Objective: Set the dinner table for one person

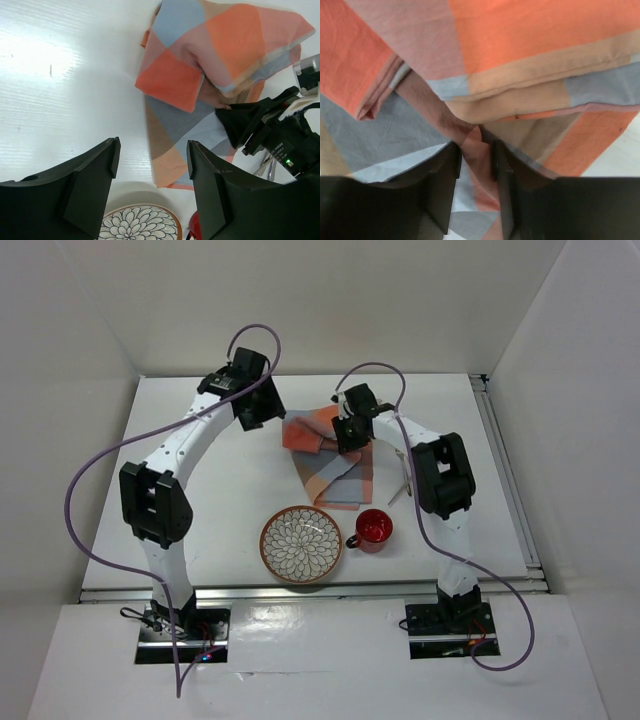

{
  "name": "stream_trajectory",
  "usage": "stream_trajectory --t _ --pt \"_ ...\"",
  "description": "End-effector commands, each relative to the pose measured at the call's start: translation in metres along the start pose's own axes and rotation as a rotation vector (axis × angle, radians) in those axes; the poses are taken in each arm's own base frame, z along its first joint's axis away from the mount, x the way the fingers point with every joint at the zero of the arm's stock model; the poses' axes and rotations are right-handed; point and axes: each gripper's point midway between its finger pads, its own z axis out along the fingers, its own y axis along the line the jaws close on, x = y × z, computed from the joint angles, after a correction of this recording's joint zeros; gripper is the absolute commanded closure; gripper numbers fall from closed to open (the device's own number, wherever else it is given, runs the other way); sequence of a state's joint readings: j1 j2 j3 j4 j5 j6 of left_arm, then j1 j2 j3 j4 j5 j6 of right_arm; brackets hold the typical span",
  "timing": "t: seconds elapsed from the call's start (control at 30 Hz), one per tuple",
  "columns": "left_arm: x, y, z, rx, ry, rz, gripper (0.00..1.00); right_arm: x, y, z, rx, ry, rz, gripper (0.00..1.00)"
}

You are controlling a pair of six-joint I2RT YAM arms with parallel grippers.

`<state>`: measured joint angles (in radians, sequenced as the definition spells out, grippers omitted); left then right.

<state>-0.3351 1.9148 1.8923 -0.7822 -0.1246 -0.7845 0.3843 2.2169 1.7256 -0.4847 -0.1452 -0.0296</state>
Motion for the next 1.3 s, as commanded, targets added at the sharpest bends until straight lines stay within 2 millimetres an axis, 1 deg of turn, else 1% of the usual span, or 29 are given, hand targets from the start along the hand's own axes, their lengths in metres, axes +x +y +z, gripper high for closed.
stream_trajectory --t 0.0,0.1,0.13,0.23,0.27,0.33,0.4,0.47,0.5,0.53,0.57,0.6,0.63,0.67,0.7,0.73,0.77,0.8,0.83,0.87,0.9,0.93,0.97,1.0,1.03,1.07,1.13,1.17,1.27 --pt "-0.013 0.003 -0.016 0.022 -0.031 0.003 0.27 -0.027 0.006 -0.02 0.031 -0.076 -0.049 0.65" --pt "-0.018 0.005 -0.018 0.023 -0.041 0.005 0.27 -0.034 0.013 -0.034 0.024 -0.095 -0.049 0.96" --pt "-0.019 0.01 -0.017 0.012 -0.038 0.008 0.27 -0.043 0.015 -0.039 0.024 -0.11 -0.042 1.0" --pt "-0.029 0.02 -0.014 -0.004 -0.036 0.002 0.26 -0.063 0.038 -0.064 -0.059 -0.149 -0.061 1.0" --pt "-0.036 0.02 -0.021 0.006 -0.039 0.005 0.26 -0.076 0.049 -0.073 -0.089 -0.178 -0.064 1.0" --pt "-0.05 0.038 -0.021 -0.021 -0.04 -0.021 0.26 -0.095 0.074 -0.096 -0.187 -0.229 -0.082 1.0" --pt "-0.071 0.061 -0.024 -0.053 -0.064 -0.057 0.26 -0.117 0.105 -0.117 -0.288 -0.291 -0.115 1.0" --pt "-0.081 0.077 -0.03 -0.068 -0.074 -0.089 0.26 -0.133 0.15 -0.138 -0.417 -0.348 -0.159 1.0" --pt "-0.09 0.095 -0.037 -0.089 -0.093 -0.121 0.26 -0.135 0.167 -0.139 -0.471 -0.353 -0.151 1.0" --pt "-0.093 0.102 -0.04 -0.091 -0.097 -0.136 0.26 -0.137 0.2 -0.14 -0.562 -0.375 -0.183 1.0" --pt "-0.096 0.111 -0.043 -0.103 -0.103 -0.151 0.26 -0.14 0.217 -0.14 -0.606 -0.392 -0.191 1.0" --pt "-0.1 0.127 -0.047 -0.12 -0.117 -0.177 0.26 -0.131 0.244 -0.125 -0.67 -0.362 -0.175 1.0" --pt "-0.102 0.132 -0.049 -0.125 -0.126 -0.196 0.26 -0.137 0.258 -0.12 -0.7 -0.382 -0.179 1.0" --pt "-0.097 0.141 -0.044 -0.137 -0.104 -0.209 0.25 -0.154 0.275 -0.132 -0.741 -0.423 -0.176 0.95" --pt "-0.1 0.15 -0.049 -0.138 -0.109 -0.229 0.25 -0.156 0.287 -0.129 -0.771 -0.423 -0.18 0.79" --pt "-0.101 0.152 -0.049 -0.135 -0.108 -0.236 0.23 -0.145 0.298 -0.103 -0.817 -0.369 -0.181 0.58" --pt "-0.096 0.151 -0.047 -0.124 -0.087 -0.237 0.23 -0.16 0.312 -0.126 -0.853 -0.412 -0.213 0.39" --pt "-0.093 0.157 -0.044 -0.128 -0.073 -0.248 0.23 -0.16 0.312 -0.122 -0.853 -0.4 -0.202 0.16" --pt "-0.089 0.154 -0.046 -0.109 -0.058 -0.239 0.22 -0.155 0.312 -0.116 -0.857 -0.373 -0.196 0.13" --pt "-0.084 0.156 -0.043 -0.115 -0.046 -0.241 0.22 -0.162 0.312 -0.13 -0.85 -0.402 -0.201 0.11" --pt "-0.073 0.15 -0.039 -0.09 -0.02 -0.223 0.22 -0.156 0.29 -0.113 -0.804 -0.371 -0.161 0.11" --pt "-0.066 0.147 -0.033 -0.081 0.001 -0.216 0.22 -0.168 0.278 -0.14 -0.78 -0.427 -0.159 0.13" --pt "-0.059 0.142 -0.032 -0.074 0.008 -0.204 0.22 -0.173 0.266 -0.145 -0.761 -0.459 -0.137 0.15" --pt "-0.039 0.146 -0.022 -0.093 0.059 -0.2 0.22 -0.158 0.248 -0.13 -0.72 -0.408 -0.088 0.18" --pt "-0.025 0.141 -0.016 -0.091 0.087 -0.182 0.22 -0.16 0.234 -0.134 -0.692 -0.414 -0.06 0.22" --pt "-0.015 0.139 -0.01 -0.085 0.11 -0.174 0.22 -0.166 0.205 -0.144 -0.627 -0.427 -0.019 0.32" --pt "0.016 0.142 -0.004 -0.098 0.173 -0.185 0.22 -0.159 0.175 -0.139 -0.55 -0.396 0.017 0.39" --pt "0.025 0.136 -0.001 -0.089 0.181 -0.177 0.22 -0.161 0.15 -0.138 -0.484 -0.399 0.046 0.43" --pt "0.057 0.133 0.0 -0.089 0.215 -0.183 0.21 -0.14 0.107 -0.126 -0.368 -0.32 0.092 0.54"
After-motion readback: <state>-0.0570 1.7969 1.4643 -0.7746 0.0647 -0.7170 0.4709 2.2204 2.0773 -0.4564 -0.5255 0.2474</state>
